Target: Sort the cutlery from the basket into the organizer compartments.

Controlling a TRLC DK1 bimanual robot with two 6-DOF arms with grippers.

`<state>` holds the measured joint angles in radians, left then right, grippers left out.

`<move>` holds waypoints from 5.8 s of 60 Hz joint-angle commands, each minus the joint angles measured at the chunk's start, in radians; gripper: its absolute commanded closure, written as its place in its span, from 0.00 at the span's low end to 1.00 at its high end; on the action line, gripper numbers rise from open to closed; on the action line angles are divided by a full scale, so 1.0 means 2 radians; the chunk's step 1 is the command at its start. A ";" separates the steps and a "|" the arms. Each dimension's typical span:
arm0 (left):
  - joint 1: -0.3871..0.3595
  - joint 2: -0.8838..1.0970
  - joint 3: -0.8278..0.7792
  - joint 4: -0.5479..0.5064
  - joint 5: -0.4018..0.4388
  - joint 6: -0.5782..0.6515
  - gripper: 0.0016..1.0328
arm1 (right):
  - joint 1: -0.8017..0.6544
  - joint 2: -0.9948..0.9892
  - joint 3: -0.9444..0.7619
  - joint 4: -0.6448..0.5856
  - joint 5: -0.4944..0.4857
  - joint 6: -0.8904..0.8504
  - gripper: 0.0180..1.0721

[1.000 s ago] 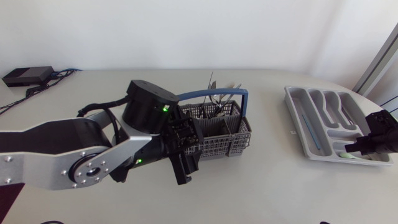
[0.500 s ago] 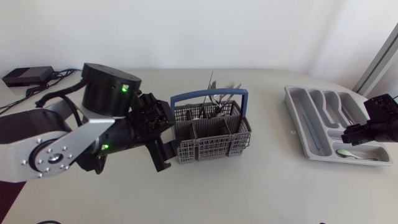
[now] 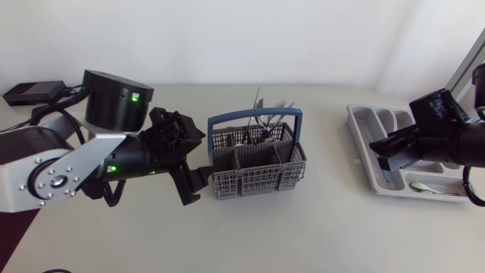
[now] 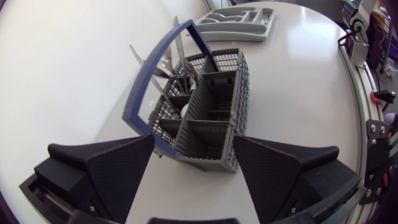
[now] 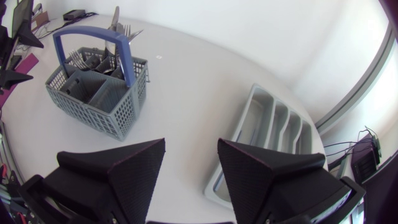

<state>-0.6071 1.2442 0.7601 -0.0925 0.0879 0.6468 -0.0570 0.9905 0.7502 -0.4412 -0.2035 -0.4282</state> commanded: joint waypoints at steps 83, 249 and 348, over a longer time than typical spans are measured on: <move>-0.045 0.245 0.124 0.194 0.024 -0.127 0.75 | -0.018 0.077 -0.080 0.112 -0.041 -0.012 0.40; -0.036 0.154 0.364 -0.327 0.389 -0.083 0.97 | 0.183 -0.075 -0.025 -0.005 -0.199 -0.032 0.23; -0.008 0.159 0.396 -0.310 0.392 -0.119 0.38 | 0.246 -0.073 -0.047 -0.023 -0.146 0.002 0.94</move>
<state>-0.6418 1.5936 1.5215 -0.7452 0.8818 0.4622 0.4427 0.8696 0.6731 -0.4671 -0.5179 -0.4450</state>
